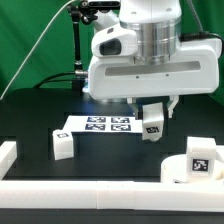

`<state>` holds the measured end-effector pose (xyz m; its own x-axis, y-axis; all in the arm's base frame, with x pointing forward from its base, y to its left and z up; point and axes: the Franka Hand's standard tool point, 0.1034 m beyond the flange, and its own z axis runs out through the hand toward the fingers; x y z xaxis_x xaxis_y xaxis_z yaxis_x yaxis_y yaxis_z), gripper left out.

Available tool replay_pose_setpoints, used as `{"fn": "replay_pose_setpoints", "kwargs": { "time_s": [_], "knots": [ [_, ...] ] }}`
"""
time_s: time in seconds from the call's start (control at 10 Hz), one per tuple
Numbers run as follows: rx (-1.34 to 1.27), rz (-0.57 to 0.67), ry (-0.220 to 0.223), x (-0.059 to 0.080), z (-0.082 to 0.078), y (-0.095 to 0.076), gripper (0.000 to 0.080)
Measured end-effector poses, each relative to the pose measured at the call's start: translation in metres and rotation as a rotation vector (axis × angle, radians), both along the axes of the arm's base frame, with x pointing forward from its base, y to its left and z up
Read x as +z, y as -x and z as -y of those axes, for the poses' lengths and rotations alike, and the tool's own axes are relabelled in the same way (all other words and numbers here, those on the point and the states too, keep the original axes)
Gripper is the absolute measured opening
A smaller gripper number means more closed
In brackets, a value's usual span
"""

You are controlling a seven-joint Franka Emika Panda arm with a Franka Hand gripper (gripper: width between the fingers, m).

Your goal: Assemble stool

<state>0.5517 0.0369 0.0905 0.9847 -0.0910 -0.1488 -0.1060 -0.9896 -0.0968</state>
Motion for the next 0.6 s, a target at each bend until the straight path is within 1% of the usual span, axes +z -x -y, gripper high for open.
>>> {"fn": "replay_pose_setpoints", "kwargs": {
  "time_s": [0.1, 0.3, 0.4, 0.5, 0.6],
  "knots": [
    [0.001, 0.079, 0.006, 0.01, -0.004, -0.008, 0.0324],
    [0.014, 0.191, 0.016, 0.028, -0.013, -0.014, 0.0324],
    [0.017, 0.254, 0.019, 0.039, -0.016, -0.025, 0.0324],
    [0.01, 0.354, 0.035, 0.036, -0.014, -0.029, 0.0324],
    [0.007, 0.407, 0.047, 0.032, -0.012, -0.025, 0.0324]
  ]
}}
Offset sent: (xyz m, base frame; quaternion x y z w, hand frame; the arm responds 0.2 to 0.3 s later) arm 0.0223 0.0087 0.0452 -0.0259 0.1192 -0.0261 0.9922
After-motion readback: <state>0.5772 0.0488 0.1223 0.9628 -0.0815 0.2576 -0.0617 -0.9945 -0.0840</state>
